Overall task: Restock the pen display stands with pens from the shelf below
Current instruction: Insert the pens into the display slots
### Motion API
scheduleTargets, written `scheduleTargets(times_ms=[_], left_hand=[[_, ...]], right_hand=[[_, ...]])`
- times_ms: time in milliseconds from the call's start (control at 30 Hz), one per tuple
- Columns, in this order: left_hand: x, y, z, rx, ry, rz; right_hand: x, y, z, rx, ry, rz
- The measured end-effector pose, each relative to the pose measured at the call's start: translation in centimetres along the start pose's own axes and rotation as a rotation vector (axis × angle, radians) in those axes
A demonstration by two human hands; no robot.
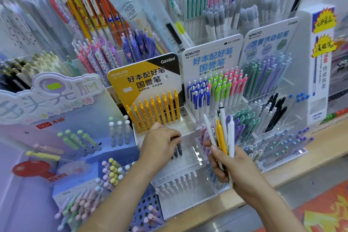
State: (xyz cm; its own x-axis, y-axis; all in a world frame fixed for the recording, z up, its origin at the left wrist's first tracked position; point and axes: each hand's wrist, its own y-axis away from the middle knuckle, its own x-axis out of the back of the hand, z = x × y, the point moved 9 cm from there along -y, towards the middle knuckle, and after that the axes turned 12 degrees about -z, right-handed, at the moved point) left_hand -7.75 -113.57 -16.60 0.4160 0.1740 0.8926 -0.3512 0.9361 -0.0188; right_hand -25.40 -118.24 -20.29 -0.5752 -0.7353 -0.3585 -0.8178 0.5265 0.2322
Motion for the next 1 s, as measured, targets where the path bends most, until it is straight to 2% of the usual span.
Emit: scheduleTargets(times_ms=[267, 433, 500, 533, 633, 667, 767, 1000], left_hand=[[-0.1, 0.4, 0.5, -0.093, -0.093, 0.095], [-0.1, 1.0, 0.5, -0.05, -0.069, 0.079], [1.3, 1.9, 1.0, -0.006, 0.067, 0.143], [1.9, 2.4, 1.2, 0.028, 0.211, 0.151], [1.0, 3.0, 2.4, 0.108, 0.927, -0.039], [0.6, 3.2, 3.0, 0.11, 1.052, -0.1], [0.7, 3.8, 3.9, 0.083, 1.085, -0.122], [2.7, 4.0, 1.8, 0.128, 1.344, 0.126]], right_hand=[[-1.6, 0.0, -0.3, -0.022, -0.096, -0.08], [-2.5, 0.1, -0.3, -0.028, -0.149, -0.121], [-2.9, 0.1, -0.4, -0.026, -0.138, -0.128], [-3.0, 0.2, -0.4, -0.024, -0.129, -0.129], [-3.6, 0.2, -0.9, 0.001, -0.093, -0.141], [-3.7, 0.2, -1.1, 0.01, -0.077, -0.141], [-4.1, 0.2, -1.3, 0.017, -0.043, -0.134], [-4.0, 0.6, -1.0, -0.019, -0.116, -0.114]])
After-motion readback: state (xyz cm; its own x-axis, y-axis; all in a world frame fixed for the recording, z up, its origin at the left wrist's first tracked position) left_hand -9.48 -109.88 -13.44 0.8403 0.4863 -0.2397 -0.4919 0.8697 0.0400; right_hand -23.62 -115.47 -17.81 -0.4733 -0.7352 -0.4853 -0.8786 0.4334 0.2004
